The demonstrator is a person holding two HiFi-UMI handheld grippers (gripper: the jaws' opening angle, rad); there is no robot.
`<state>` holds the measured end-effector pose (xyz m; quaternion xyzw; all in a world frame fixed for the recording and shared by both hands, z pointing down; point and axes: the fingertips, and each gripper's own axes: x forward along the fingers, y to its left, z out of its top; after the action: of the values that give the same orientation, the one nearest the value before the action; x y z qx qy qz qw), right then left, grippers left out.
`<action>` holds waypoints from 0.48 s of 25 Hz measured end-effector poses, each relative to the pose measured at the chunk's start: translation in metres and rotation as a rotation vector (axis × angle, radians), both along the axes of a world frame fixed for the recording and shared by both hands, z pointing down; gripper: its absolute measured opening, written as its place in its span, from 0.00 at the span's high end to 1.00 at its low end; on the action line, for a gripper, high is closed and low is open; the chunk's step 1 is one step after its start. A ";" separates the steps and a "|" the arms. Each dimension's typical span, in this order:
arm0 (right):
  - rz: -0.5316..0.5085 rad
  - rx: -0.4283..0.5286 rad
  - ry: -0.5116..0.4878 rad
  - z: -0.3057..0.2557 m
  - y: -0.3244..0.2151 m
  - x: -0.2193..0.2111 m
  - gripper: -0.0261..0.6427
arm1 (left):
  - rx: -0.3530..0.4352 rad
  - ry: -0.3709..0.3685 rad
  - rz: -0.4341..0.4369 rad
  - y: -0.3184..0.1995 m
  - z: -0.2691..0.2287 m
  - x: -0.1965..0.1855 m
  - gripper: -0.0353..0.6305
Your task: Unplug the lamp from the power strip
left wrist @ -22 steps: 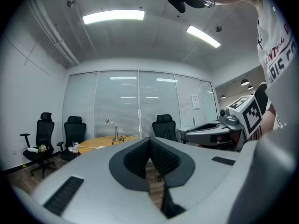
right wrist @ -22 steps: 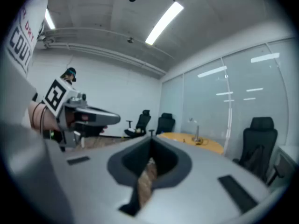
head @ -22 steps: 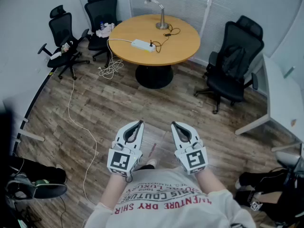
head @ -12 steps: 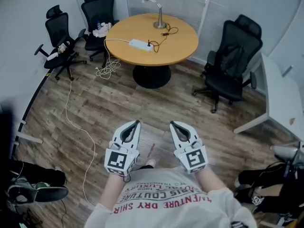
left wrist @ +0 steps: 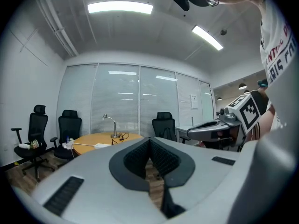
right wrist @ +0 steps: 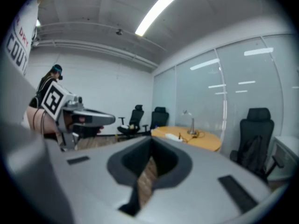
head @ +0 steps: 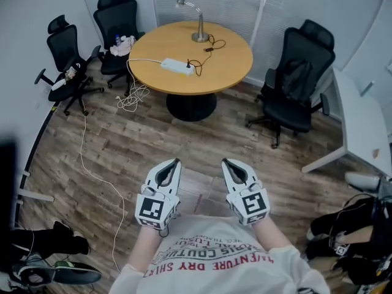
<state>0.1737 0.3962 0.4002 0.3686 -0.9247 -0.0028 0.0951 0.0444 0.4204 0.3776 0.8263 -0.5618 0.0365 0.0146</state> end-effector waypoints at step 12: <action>-0.050 -0.039 0.103 0.035 -0.069 -0.031 0.92 | -0.077 0.064 -0.041 -0.062 0.038 -0.035 0.91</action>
<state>0.1424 0.3275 0.4353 0.3429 -0.9274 -0.0061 0.1497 0.0091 0.3587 0.4155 0.8141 -0.5762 0.0312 0.0651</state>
